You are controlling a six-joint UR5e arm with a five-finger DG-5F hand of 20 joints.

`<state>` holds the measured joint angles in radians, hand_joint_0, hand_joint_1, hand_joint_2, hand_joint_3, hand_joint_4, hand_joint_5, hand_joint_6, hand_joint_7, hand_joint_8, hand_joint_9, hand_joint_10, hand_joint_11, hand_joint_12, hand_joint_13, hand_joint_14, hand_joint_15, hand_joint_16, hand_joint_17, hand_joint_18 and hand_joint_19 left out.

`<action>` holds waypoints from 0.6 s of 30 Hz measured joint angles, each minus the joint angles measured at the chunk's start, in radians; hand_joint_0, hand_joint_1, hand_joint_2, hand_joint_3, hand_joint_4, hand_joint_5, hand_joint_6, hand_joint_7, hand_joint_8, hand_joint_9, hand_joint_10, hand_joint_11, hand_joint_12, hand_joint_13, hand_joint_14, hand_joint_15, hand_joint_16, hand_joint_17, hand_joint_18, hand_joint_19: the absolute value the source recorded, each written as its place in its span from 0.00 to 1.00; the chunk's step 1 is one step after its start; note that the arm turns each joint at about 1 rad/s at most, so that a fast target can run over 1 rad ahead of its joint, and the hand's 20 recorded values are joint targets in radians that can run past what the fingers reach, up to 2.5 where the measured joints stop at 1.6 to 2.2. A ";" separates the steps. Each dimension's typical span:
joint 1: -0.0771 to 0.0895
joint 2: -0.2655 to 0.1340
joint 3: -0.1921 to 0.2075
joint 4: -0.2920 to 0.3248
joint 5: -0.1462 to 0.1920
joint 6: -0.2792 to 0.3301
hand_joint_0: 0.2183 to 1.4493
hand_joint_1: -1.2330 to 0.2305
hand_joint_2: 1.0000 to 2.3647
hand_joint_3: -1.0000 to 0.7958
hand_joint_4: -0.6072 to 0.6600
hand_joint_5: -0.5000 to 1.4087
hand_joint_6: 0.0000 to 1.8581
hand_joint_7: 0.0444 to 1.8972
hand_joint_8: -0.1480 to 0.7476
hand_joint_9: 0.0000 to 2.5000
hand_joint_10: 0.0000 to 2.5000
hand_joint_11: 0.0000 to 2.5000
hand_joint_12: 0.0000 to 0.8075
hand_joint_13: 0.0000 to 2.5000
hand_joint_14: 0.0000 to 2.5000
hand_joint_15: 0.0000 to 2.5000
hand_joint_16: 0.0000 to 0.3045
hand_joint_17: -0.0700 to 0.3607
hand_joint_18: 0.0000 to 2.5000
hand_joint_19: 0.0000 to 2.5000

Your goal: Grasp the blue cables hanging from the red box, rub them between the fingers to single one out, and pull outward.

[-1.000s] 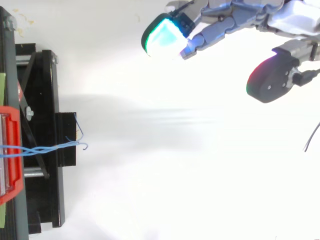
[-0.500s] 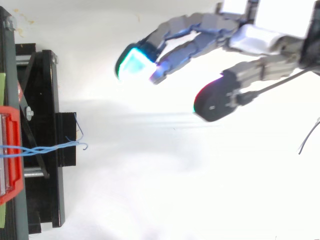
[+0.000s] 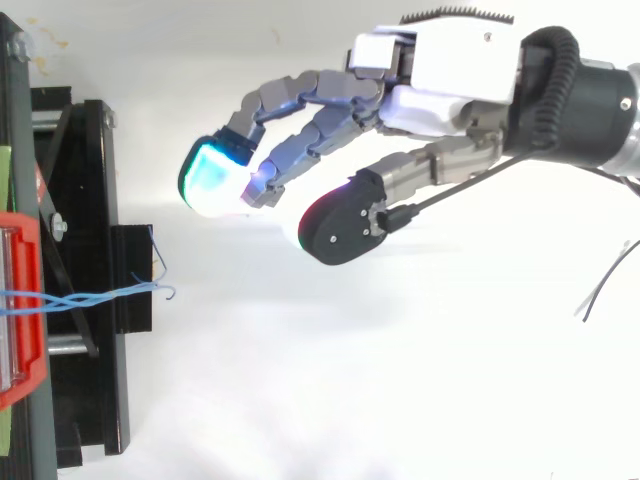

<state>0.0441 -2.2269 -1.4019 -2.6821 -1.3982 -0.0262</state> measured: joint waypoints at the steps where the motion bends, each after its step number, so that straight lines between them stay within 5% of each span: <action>1: 0.001 -0.010 0.007 0.007 -0.001 0.000 0.19 0.41 0.00 0.28 0.68 0.17 0.27 0.41 0.50 0.29 0.00 0.09 0.50 0.27 0.01 0.19 0.18 0.44 0.20 0.20; 18: 0.012 -0.187 0.182 0.050 -0.037 -0.003 0.22 0.37 0.00 0.28 0.69 0.18 0.27 0.46 0.48 0.29 0.00 0.09 0.49 0.24 0.01 0.19 0.16 0.42 0.18 0.21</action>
<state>0.0559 -2.4141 -1.2202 -2.6326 -1.4350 -0.0288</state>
